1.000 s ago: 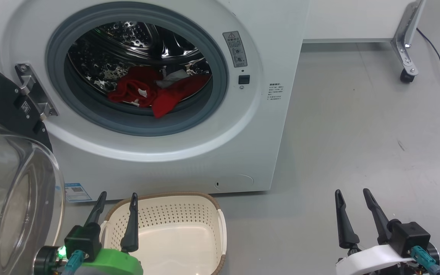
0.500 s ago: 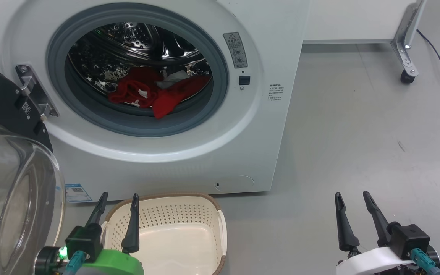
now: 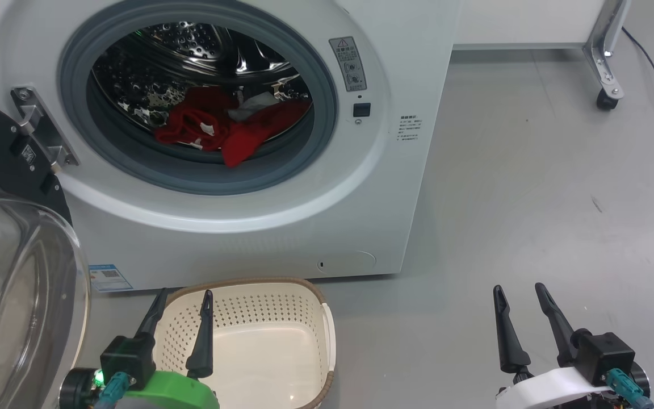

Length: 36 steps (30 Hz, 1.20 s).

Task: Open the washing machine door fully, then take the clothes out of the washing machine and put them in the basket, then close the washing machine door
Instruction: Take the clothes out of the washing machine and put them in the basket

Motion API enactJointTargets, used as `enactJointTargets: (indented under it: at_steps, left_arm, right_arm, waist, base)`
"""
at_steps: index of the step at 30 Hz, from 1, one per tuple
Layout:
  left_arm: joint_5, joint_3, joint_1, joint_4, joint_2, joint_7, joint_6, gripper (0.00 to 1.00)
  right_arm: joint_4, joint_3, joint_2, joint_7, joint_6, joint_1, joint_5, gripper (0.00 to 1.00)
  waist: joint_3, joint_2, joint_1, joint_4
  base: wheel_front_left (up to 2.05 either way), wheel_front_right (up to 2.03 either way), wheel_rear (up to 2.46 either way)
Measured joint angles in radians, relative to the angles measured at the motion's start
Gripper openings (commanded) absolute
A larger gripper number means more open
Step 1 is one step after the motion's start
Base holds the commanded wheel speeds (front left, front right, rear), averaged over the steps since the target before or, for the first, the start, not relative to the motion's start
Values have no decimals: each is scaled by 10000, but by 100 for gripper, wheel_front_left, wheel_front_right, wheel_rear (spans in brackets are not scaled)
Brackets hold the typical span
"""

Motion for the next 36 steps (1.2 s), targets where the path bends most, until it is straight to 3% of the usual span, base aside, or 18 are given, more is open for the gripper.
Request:
enactJointTargets:
  at_steps: [17, 29, 36]
  left_arm:
    - [-418, -337, -1186, 639, -100, 698, -541, 100]
    - [-1241, -46, -3763, 1728, -123, 2211, -1072, 100]
    - [-1444, 479, -5989, 1889, 548, 3538, -1154, 100]
  right_arm:
    - [-476, 222, -4, 0, 94, -779, -130, 100]
    - [-761, 587, -23, 0, 201, -1844, -128, 100]
    - [-984, 794, -50, 0, 194, -2461, 94, 100]
  waist:
    - [1641, 0, 0, -382]
    - [3275, 0, 0, -834]
    - [4393, 0, 1, -1268]
  base:
    - [0, 0, 0]
    - [0, 0, 0]
    - [0, 0, 0]
